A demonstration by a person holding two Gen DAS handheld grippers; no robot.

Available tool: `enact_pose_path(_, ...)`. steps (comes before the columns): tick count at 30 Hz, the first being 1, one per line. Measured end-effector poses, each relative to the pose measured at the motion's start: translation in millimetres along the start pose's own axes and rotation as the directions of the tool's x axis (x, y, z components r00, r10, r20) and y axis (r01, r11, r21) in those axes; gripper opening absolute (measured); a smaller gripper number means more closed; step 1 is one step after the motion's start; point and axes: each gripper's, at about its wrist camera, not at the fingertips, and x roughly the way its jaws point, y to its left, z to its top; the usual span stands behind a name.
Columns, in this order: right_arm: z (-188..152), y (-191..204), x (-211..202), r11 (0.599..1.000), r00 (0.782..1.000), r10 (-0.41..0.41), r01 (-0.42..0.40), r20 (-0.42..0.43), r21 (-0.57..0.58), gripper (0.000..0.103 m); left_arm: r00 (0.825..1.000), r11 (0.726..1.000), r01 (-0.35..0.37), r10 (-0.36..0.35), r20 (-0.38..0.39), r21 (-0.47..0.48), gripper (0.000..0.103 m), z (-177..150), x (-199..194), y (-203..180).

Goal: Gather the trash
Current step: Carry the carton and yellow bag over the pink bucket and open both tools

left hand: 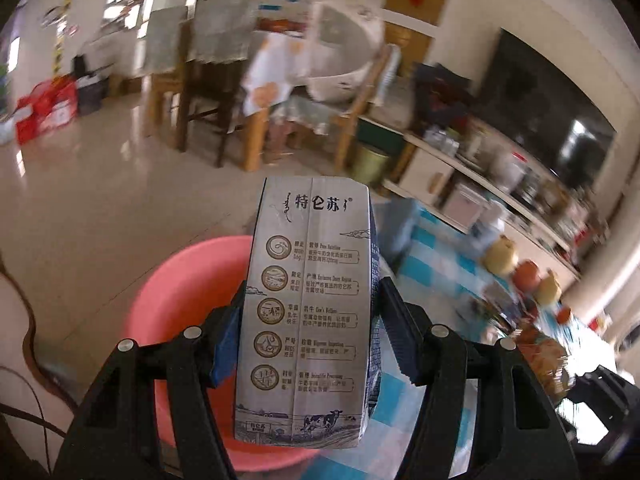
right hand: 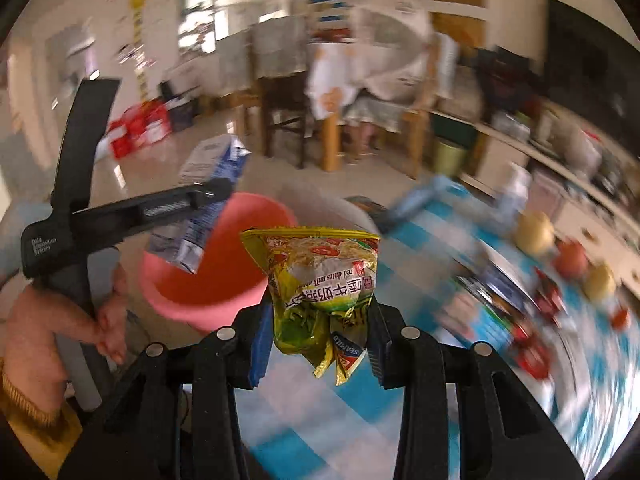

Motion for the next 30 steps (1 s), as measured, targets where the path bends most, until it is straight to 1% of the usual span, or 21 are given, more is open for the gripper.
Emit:
enact_pose_path(1,8,11,16,0.999,1.0,0.018,-0.019,-0.014,-0.027,0.041,1.0,1.0,-0.008,0.008,-0.003,-0.02,0.064,2,3,6)
enact_pose_path(4,20,31,53,0.994,0.998,0.029,-0.035,-0.053,-0.103,0.041,1.0,0.998,-0.02,0.019,-0.011,-0.066,0.064,7,9,25)
enact_pose_path(7,21,42,82,0.986,0.995,0.036,-0.05,-0.094,-0.157,0.046,0.999,0.994,-0.038,0.035,-0.032,-0.103,0.064,10,17,41)
enact_pose_path(8,20,42,90,0.984,0.994,0.033,-0.051,-0.108,-0.168,0.053,0.998,0.992,-0.051,0.046,-0.043,-0.114,0.064,10,20,45)
enact_pose_path(9,17,41,94,0.985,0.994,0.026,-0.044,-0.11,-0.168,0.058,0.997,0.991,-0.058,0.051,-0.056,-0.124,0.069,10,24,48)
enact_pose_path(10,17,40,97,0.986,0.994,0.021,-0.038,-0.107,-0.16,0.07,0.996,0.989,-0.066,0.058,-0.069,-0.13,0.08,10,27,49)
enact_pose_path(11,16,35,97,0.989,0.995,0.026,-0.04,-0.099,-0.14,0.074,0.995,0.989,-0.074,0.065,-0.073,-0.132,0.083,9,28,50)
enact_pose_path(12,15,30,95,0.992,0.996,0.031,-0.041,-0.088,-0.119,0.08,0.994,0.988,-0.087,0.079,-0.074,-0.124,0.084,7,28,49)
enact_pose_path(14,13,20,87,0.997,0.998,0.015,-0.019,-0.059,-0.069,0.086,0.993,0.99,-0.097,0.089,-0.076,-0.105,0.086,8,29,45)
enact_pose_path(16,10,11,76,1.0,0.999,0.001,-0.002,-0.038,-0.031,0.09,0.993,0.991,-0.101,0.095,-0.071,-0.092,0.088,7,29,40)
enact_pose_path(18,5,1,59,1.0,1.0,-0.013,0.013,-0.016,0.013,0.09,0.993,0.992,-0.105,0.101,-0.054,-0.068,0.088,6,27,35)
enact_pose_path(21,-5,-13,38,0.997,0.999,-0.05,0.049,0.013,0.061,0.091,0.994,0.993,-0.112,0.112,-0.008,-0.032,0.088,4,20,27)
enact_pose_path(22,-11,-20,30,0.995,0.998,-0.059,0.057,0.022,0.082,0.091,0.994,0.994,-0.107,0.107,0.018,-0.017,0.088,3,16,22)
enact_pose_path(26,-30,-33,8,0.988,0.997,-0.071,0.067,0.027,0.141,0.091,0.992,0.995,-0.086,0.081,0.093,0.045,0.089,2,4,2)
enact_pose_path(30,-49,-41,-10,0.983,0.996,-0.086,0.082,0.022,0.166,0.091,0.988,0.991,-0.079,0.063,0.141,0.107,0.089,-2,-7,-18)
